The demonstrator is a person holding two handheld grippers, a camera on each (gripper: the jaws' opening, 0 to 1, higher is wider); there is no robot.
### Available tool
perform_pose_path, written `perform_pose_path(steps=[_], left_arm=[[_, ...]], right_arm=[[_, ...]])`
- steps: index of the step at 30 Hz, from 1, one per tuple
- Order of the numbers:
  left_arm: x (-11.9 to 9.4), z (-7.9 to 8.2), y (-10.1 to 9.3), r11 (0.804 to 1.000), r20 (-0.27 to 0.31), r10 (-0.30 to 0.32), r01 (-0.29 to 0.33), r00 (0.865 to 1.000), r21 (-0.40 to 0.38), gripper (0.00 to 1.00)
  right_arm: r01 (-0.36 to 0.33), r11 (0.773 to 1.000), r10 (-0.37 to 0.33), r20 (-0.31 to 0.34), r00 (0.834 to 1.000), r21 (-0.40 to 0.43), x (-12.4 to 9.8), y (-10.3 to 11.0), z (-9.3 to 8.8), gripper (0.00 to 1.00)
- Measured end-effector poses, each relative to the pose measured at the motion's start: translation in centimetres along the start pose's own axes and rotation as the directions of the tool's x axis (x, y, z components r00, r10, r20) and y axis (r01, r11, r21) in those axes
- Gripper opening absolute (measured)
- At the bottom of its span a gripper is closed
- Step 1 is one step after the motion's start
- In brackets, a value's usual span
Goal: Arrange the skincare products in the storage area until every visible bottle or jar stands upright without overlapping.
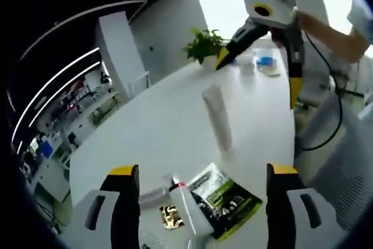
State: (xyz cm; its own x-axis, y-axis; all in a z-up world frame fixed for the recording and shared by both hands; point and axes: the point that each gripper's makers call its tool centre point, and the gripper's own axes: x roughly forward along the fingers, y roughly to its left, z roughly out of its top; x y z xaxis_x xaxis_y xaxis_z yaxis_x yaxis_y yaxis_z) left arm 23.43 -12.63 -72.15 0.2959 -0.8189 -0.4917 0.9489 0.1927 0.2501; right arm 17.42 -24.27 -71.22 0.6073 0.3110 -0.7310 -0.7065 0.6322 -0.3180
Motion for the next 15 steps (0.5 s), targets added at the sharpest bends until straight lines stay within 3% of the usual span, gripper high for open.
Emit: perform_pose_path(steps=[6,15], left_arm=[[-0.47,0.36,0.00,1.000,0.015,0.026,-0.026,1.000,-0.001,0.97],[-0.89,0.34,-0.02,0.998,0.014,0.056,-0.056,0.998,-0.018,0.97]], right_arm=[[0.025,0.999,-0.026,0.042,0.999,0.020,-0.32,-0.10,0.63,1.00],[0.022,0.999,-0.024,0.081,0.996,0.025,-0.52,0.25,1.03,1.00]])
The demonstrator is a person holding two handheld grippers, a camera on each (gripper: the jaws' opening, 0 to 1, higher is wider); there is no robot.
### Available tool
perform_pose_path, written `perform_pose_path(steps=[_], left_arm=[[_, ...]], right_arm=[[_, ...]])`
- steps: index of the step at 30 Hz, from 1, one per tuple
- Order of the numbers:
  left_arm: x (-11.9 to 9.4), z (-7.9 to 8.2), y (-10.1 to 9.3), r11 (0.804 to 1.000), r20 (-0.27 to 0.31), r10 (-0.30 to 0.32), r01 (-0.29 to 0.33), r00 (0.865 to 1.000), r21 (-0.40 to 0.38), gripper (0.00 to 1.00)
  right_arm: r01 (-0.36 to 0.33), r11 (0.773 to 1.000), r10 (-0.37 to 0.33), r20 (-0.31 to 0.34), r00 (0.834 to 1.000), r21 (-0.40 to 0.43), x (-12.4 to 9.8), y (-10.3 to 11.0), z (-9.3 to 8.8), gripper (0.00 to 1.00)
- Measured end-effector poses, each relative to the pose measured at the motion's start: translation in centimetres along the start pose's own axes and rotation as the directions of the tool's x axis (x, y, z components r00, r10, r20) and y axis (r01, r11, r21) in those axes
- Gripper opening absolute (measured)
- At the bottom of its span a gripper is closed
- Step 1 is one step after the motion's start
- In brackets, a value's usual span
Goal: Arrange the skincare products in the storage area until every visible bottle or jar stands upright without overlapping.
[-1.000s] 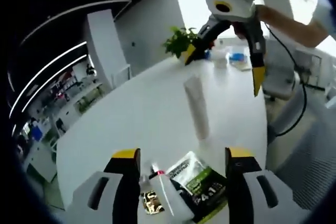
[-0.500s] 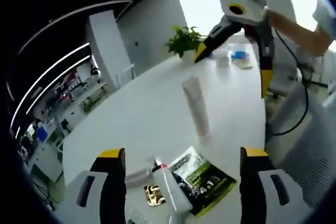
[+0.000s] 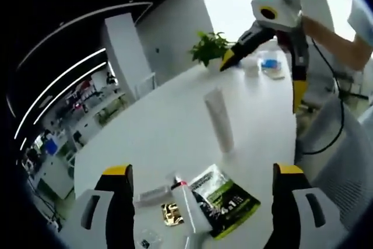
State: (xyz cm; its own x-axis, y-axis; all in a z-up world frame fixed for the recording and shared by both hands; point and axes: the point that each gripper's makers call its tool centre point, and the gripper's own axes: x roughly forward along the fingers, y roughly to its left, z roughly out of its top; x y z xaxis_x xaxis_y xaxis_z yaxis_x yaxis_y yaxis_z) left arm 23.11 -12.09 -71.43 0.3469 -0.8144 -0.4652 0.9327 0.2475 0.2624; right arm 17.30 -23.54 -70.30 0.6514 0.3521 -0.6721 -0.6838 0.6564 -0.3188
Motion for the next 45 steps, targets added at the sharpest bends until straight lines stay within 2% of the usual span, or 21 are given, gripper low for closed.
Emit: perform_pose_path(steps=[3,10,17,23,28,34,39,42,45], left_arm=[[-0.2,0.0,0.0,0.999,0.004,-0.004,0.004,1.000,-0.032,0.97],[-1.0,0.1,-0.6,0.999,0.004,-0.007,0.008,1.000,-0.050,0.97],[-1.6,-0.7,-1.0,0.998,-0.031,-0.008,0.006,0.999,-0.056,0.97],[-1.6,-0.9,-1.0,0.998,-0.033,-0.022,0.020,0.999,-0.066,0.97],[-1.5,-1.5,-0.9,0.997,-0.032,-0.031,0.028,0.999,-0.072,0.97],[-1.9,-1.7,-0.4,0.996,-0.018,-0.033,0.031,0.999,-0.086,0.97],[-2.2,-2.1,0.0,0.995,-0.018,-0.045,0.043,0.999,-0.086,0.97],[-2.6,-2.3,0.3,0.995,-0.010,-0.050,0.049,0.999,-0.084,0.97],[-3.2,-2.6,0.9,0.995,-0.004,-0.052,0.052,0.999,-0.084,0.97]], right_arm=[[-0.004,1.000,0.004,0.019,1.000,0.006,0.0,0.3,0.2,1.00],[-0.036,0.999,0.035,0.039,0.999,0.016,0.3,1.5,-0.3,1.00],[-0.041,0.999,0.039,0.056,0.998,0.035,0.6,2.0,-0.4,1.00],[-0.062,0.996,0.059,0.038,0.998,0.067,1.2,2.8,-1.0,0.98],[-0.043,0.993,0.039,0.038,0.999,0.112,0.9,2.8,-1.3,0.86],[-0.030,0.987,0.018,0.073,0.997,0.158,0.8,3.1,-0.4,0.72],[-0.044,0.981,0.030,0.077,0.997,0.187,1.4,3.9,0.0,0.59],[-0.044,0.979,0.027,0.087,0.996,0.201,1.7,4.3,0.4,0.48],[-0.038,0.975,0.016,0.100,0.995,0.220,2.1,5.0,1.0,0.43]])
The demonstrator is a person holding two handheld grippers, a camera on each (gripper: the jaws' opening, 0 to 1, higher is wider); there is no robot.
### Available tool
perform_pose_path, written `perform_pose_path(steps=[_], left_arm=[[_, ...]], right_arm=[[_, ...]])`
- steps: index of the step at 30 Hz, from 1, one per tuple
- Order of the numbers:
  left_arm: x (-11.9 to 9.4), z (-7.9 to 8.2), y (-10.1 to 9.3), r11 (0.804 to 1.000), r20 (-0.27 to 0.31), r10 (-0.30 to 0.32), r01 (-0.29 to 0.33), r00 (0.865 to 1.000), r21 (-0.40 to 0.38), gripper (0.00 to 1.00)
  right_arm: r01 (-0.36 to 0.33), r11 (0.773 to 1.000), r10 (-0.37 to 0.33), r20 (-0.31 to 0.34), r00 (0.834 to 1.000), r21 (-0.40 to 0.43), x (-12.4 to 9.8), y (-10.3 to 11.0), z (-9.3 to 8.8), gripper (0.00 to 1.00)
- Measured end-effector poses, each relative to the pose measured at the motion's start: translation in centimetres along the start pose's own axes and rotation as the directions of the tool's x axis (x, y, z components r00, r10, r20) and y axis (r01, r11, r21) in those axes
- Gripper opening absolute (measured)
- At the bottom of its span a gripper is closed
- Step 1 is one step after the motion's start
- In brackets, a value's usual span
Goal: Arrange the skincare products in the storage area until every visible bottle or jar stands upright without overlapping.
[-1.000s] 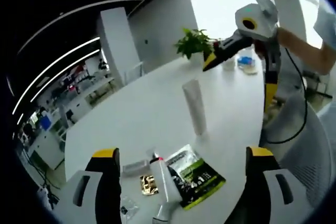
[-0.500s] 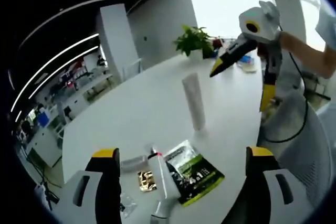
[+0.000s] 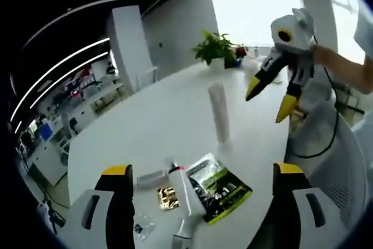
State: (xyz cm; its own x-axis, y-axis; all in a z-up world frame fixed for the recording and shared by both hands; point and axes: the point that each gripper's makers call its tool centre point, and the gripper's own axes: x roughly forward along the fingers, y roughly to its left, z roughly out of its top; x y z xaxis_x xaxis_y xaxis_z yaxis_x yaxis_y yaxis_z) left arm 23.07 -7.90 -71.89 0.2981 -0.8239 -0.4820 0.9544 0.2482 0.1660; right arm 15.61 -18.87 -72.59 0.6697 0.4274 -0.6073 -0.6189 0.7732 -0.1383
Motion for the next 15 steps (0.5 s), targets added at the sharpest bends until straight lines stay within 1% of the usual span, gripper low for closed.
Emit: perform_pose_path(steps=[2,5,8,10,13,15], left_arm=[[-0.3,-0.3,0.2,1.000,0.001,-0.002,0.002,1.000,0.003,0.97],[-0.5,-0.9,0.2,1.000,0.000,-0.010,0.010,1.000,0.004,0.97],[-0.8,-1.5,0.0,1.000,-0.007,-0.024,0.024,1.000,-0.001,0.97],[-1.3,-2.1,-0.3,0.999,-0.022,-0.042,0.042,0.999,0.012,0.97],[-1.8,-2.8,-0.1,0.998,-0.038,-0.055,0.055,0.998,0.015,0.97],[-2.1,-3.1,0.1,0.998,-0.050,-0.060,0.061,0.997,0.006,0.97]], right_arm=[[0.008,1.000,-0.008,0.012,1.000,0.011,0.2,0.5,0.3,0.40],[0.017,1.000,-0.017,0.015,1.000,0.023,0.6,1.0,0.4,0.38],[0.017,0.999,-0.018,0.017,1.000,0.049,1.3,1.8,0.5,0.35],[0.021,0.998,-0.023,0.020,1.000,0.063,1.7,2.2,0.6,0.34],[0.026,0.997,-0.028,0.021,0.999,0.076,2.3,2.9,0.8,0.29],[0.029,0.995,-0.030,0.016,0.999,0.092,2.6,3.5,0.8,0.29]])
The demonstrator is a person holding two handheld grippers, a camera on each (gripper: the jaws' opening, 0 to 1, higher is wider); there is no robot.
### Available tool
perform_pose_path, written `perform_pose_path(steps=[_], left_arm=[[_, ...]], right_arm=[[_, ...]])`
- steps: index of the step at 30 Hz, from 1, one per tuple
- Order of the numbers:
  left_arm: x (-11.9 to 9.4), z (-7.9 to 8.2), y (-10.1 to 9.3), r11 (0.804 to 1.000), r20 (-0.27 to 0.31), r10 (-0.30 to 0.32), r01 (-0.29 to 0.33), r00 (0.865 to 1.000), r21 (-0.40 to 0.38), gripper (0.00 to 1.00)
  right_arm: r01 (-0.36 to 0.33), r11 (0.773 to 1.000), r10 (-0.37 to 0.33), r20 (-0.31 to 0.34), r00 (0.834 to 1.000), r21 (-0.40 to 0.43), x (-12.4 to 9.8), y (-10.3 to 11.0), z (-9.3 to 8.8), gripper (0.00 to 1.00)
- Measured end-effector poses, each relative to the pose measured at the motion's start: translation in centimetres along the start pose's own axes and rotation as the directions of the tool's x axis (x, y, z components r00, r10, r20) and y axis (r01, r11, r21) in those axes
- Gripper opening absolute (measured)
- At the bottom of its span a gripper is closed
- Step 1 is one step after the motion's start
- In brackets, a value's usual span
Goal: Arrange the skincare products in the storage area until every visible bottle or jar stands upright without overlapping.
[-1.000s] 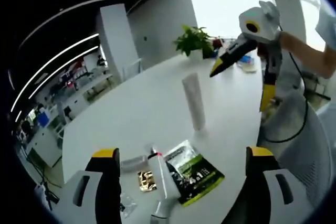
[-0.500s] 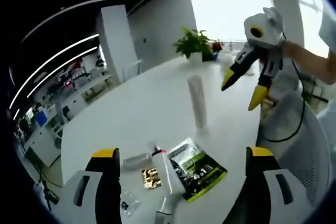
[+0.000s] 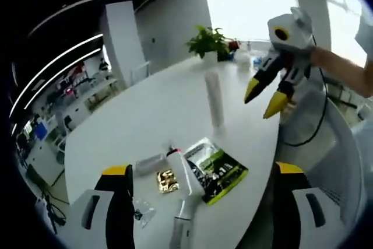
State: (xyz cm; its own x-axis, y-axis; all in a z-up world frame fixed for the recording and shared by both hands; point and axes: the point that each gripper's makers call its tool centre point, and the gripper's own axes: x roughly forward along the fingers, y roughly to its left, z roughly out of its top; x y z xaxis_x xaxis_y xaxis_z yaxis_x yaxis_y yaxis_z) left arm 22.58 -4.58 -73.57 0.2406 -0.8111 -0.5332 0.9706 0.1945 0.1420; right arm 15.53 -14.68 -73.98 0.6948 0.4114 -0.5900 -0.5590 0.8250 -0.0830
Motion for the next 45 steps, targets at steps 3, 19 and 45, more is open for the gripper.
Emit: perform_pose_path(steps=[3,19,45], left_arm=[[-0.2,-0.1,0.2,1.000,-0.001,-0.009,0.009,1.000,0.002,0.97],[2.4,-2.5,-0.4,0.992,-0.049,-0.099,0.095,0.994,-0.080,0.88],[10.9,-8.3,2.3,0.975,-0.337,-0.118,0.045,0.934,-0.218,0.47]], right_arm=[[0.015,1.000,-0.015,0.002,1.000,0.026,0.0,0.4,0.1,0.28],[0.095,0.992,-0.089,-0.068,0.994,0.089,0.0,3.0,-0.4,0.28],[0.081,0.990,-0.071,-0.085,0.994,0.114,2.5,3.1,-0.2,0.29]])
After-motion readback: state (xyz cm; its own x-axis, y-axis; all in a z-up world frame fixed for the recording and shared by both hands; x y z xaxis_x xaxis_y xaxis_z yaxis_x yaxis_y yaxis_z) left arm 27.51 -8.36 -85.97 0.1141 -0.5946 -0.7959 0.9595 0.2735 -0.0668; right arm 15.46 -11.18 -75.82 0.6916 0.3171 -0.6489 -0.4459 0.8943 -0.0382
